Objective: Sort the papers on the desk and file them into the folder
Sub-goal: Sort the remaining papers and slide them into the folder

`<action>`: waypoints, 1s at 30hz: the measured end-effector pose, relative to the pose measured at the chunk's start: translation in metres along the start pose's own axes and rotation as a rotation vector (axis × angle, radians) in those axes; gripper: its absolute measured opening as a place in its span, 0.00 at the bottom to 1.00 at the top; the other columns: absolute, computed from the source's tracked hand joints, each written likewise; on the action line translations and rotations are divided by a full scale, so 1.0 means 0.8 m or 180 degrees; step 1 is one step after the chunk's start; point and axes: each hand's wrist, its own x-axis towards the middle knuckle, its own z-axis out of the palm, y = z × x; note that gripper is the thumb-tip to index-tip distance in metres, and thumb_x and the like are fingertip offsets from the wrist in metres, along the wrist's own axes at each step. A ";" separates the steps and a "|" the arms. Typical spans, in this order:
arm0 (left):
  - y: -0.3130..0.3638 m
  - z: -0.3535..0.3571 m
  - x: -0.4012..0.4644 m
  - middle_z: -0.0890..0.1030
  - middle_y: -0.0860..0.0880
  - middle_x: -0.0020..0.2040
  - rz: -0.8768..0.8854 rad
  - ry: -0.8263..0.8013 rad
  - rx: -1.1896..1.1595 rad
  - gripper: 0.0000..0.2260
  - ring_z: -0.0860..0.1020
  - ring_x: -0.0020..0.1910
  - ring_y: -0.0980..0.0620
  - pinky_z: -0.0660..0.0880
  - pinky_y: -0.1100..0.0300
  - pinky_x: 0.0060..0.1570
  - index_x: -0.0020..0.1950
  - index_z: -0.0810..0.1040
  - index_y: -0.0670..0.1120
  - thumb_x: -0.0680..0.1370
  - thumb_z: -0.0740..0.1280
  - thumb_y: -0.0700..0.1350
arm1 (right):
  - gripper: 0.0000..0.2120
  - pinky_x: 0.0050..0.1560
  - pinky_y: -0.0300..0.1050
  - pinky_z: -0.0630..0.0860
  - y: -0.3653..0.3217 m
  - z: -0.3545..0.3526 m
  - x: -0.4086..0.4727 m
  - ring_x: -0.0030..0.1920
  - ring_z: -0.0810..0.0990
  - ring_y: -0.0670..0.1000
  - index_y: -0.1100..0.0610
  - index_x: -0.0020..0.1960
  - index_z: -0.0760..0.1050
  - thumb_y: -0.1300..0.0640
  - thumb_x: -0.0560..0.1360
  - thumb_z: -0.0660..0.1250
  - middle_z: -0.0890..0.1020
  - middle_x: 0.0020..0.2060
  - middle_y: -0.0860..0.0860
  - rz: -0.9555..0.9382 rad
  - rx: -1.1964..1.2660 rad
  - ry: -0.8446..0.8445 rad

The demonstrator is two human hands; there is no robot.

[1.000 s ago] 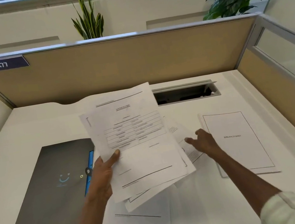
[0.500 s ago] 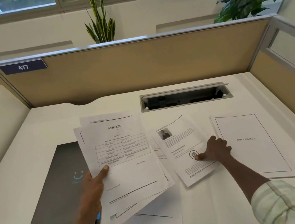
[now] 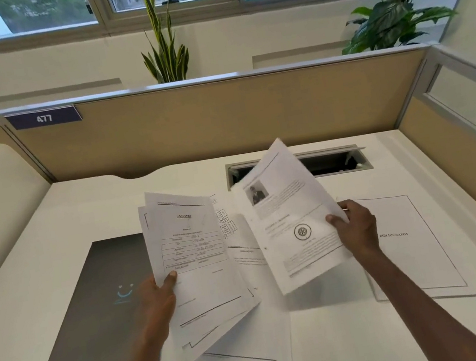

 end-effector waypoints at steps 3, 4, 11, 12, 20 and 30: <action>0.005 0.015 0.002 0.82 0.50 0.49 0.0063 -0.0106 -0.0078 0.10 0.80 0.40 0.59 0.75 0.64 0.35 0.60 0.79 0.46 0.80 0.66 0.41 | 0.08 0.41 0.42 0.74 -0.024 -0.010 -0.009 0.41 0.81 0.49 0.55 0.47 0.78 0.57 0.70 0.74 0.82 0.42 0.48 0.0353 0.0631 -0.0226; 0.008 0.020 0.002 0.83 0.49 0.50 0.0012 -0.0207 -0.0140 0.08 0.81 0.41 0.57 0.76 0.62 0.36 0.59 0.79 0.47 0.80 0.66 0.41 | 0.07 0.38 0.40 0.74 -0.031 -0.009 -0.016 0.41 0.81 0.48 0.53 0.46 0.78 0.57 0.70 0.74 0.83 0.41 0.48 0.0460 0.0777 -0.0324; 0.033 0.059 -0.017 0.86 0.47 0.52 -0.0329 -0.0965 -0.0539 0.10 0.85 0.49 0.43 0.81 0.43 0.49 0.60 0.80 0.49 0.79 0.68 0.43 | 0.05 0.38 0.41 0.75 -0.046 0.030 -0.077 0.41 0.82 0.51 0.56 0.41 0.78 0.56 0.70 0.74 0.84 0.39 0.48 0.0831 0.1031 -0.0688; 0.037 0.061 -0.023 0.87 0.47 0.51 -0.0281 -0.1100 -0.0482 0.09 0.85 0.49 0.43 0.81 0.42 0.50 0.58 0.81 0.49 0.78 0.69 0.44 | 0.08 0.39 0.43 0.75 -0.045 0.033 -0.083 0.41 0.81 0.52 0.57 0.43 0.78 0.55 0.70 0.74 0.83 0.40 0.49 0.0858 0.0915 -0.0793; 0.057 0.070 -0.048 0.87 0.45 0.48 -0.0184 -0.1494 -0.0270 0.13 0.85 0.50 0.40 0.80 0.40 0.52 0.55 0.81 0.48 0.79 0.64 0.55 | 0.16 0.51 0.51 0.82 -0.053 0.017 -0.071 0.47 0.86 0.52 0.56 0.53 0.81 0.61 0.66 0.77 0.86 0.48 0.52 0.0900 0.1429 -0.1775; 0.093 0.066 -0.033 0.86 0.57 0.51 0.1396 -0.1139 -0.0222 0.14 0.85 0.50 0.53 0.83 0.58 0.41 0.55 0.83 0.58 0.70 0.76 0.52 | 0.13 0.35 0.30 0.77 -0.084 0.031 -0.078 0.40 0.82 0.37 0.42 0.44 0.77 0.59 0.69 0.76 0.84 0.39 0.37 -0.0269 0.1495 -0.0768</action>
